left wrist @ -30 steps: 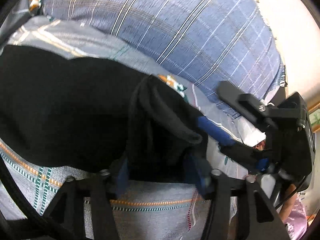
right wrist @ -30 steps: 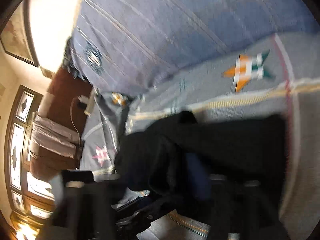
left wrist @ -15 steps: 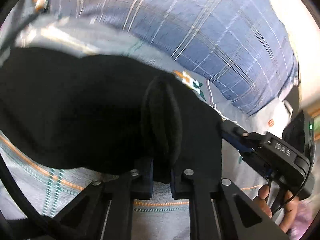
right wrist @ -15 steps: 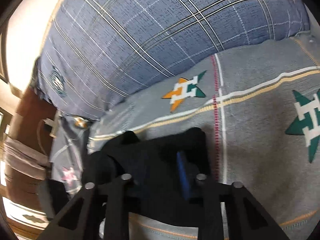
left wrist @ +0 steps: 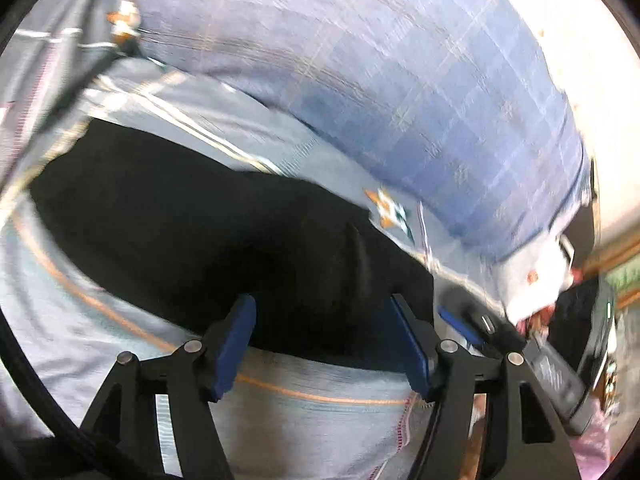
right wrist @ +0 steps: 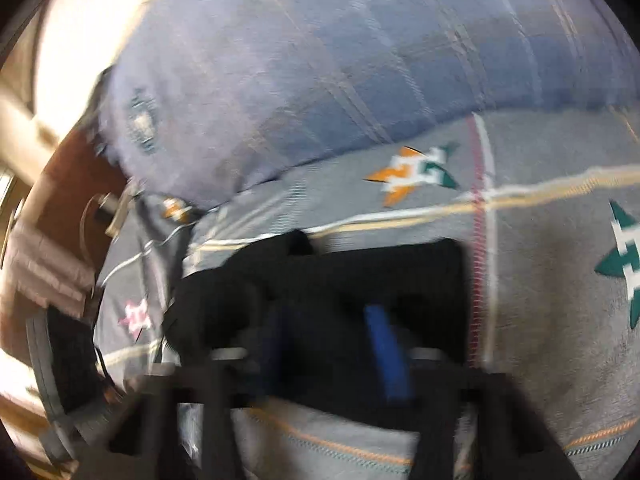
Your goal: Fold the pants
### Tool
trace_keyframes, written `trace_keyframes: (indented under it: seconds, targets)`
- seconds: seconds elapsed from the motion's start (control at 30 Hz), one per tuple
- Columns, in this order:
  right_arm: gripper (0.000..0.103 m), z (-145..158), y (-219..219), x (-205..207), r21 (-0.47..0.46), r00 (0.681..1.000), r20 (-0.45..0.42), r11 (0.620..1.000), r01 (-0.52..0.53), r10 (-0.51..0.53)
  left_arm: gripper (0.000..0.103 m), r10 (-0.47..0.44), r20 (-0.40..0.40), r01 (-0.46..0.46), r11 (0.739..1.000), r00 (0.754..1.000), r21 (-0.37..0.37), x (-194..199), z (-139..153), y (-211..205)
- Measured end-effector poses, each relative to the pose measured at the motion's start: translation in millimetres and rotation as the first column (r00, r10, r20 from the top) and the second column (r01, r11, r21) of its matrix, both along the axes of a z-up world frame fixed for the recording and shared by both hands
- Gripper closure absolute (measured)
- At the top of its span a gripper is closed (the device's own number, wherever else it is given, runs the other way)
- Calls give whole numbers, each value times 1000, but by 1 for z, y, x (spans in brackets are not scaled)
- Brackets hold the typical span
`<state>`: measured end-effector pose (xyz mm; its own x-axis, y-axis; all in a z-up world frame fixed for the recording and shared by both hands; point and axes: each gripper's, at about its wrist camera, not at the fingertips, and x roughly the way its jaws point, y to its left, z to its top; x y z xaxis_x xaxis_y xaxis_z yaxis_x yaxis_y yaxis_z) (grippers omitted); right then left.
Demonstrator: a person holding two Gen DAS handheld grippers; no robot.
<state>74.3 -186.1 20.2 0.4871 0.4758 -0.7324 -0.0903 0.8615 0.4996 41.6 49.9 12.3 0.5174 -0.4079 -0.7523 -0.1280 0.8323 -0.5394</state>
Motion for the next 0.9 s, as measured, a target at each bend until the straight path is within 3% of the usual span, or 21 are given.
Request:
trace_keyframes:
  seconds: [0.13,0.3,0.47,0.57,0.63,0.7,0.9]
  targets:
    - [24,11,37,-23,55,993,64,993,-100,97,35,139,-44,-141,989,989,-45,-15,-5,65]
    - [24,2,74,-37,81,989,65,987,-138,133,36,353,-144,-370,921,924,-117,-31,-32,139]
    - [29,-4,94,-42,5,979,81,983,-186,185,43,404,-208,-433,894,891,-118,-30,-53,155]
    - [30,-10,91,-41,7,979,72,982,-191,190,43,429,-221,-454,888,876,-76,-13,-60,151]
    - [30,-13,89,-39,24,980,63,982,-190,188,60,466,-246,-485,874,850,-20,-3,-67,151]
    - [30,-13,86,-37,31,981,60,982,-188,186,67,502,-239,-521,853,831,-20,-6,-70,158]
    - [30,-6,95,-6,122,971,1,963,-239,240,67,505,-206,-506,861,838,52,2,-68,152]
